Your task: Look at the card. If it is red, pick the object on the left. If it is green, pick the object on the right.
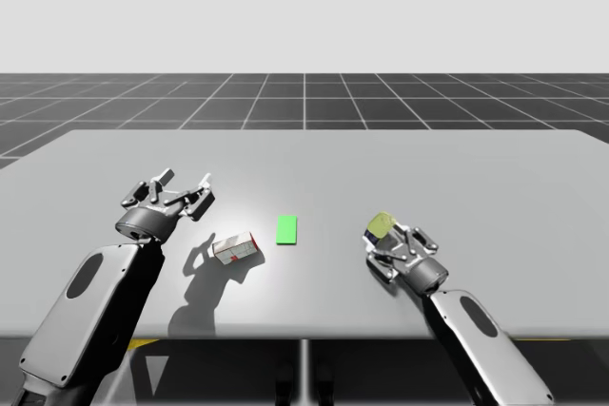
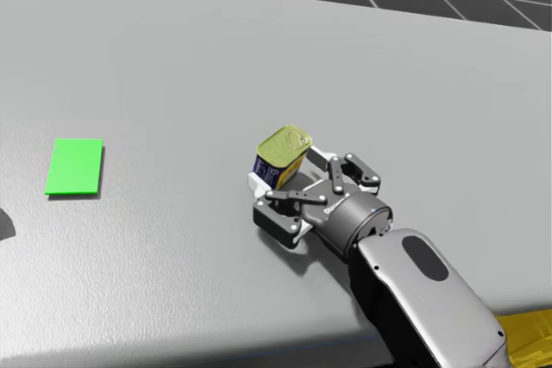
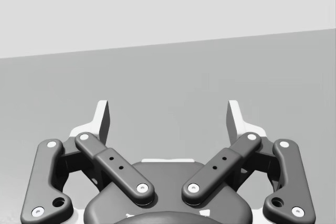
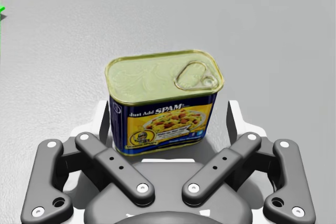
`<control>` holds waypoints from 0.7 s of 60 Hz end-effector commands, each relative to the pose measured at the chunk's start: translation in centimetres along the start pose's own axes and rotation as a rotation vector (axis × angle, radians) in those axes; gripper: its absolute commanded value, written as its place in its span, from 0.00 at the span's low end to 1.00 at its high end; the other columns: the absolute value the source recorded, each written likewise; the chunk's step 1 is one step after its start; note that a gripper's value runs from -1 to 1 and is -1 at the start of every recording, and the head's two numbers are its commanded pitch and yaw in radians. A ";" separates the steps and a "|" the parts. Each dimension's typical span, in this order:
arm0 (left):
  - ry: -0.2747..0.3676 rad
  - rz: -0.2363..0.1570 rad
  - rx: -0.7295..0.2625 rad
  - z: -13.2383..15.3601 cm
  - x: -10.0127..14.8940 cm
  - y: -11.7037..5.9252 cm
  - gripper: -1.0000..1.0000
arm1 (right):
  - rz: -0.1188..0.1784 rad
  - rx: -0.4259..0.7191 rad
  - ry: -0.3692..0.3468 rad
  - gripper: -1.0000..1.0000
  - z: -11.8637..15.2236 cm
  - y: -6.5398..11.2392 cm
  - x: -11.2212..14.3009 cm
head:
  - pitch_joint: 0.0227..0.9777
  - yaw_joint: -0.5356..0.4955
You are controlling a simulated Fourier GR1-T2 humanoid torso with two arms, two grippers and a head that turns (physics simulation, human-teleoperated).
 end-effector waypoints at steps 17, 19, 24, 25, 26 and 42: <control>-0.001 0.000 -0.001 0.0 0.0 0.0 0.00 | 0.032 -0.001 0.034 0.00 -2.6 -0.2 0.3 | 0.85 0.22; -0.001 0.000 -0.001 0.0 0.0 0.0 0.00 | 0.032 -0.001 0.035 0.00 -2.7 -0.1 0.3 | 0.85 0.22; -0.001 0.000 -0.001 0.0 0.0 0.0 0.00 | 0.046 -0.008 0.034 0.00 -2.8 0.0 0.3 | 0.84 0.22; -0.001 0.000 -0.001 0.0 0.0 0.0 0.00 | 0.055 -0.008 0.024 0.00 -2.8 0.0 0.2 | 0.84 0.22; -0.001 0.000 -0.001 0.0 0.0 0.0 0.00 | 0.060 0.001 0.025 0.00 -2.8 -0.1 0.2 | 0.84 0.22; -0.001 0.000 -0.001 0.0 0.0 0.0 0.00 | 0.015 -0.039 0.073 1.00 -2.3 -0.1 -0.3 | 0.79 0.21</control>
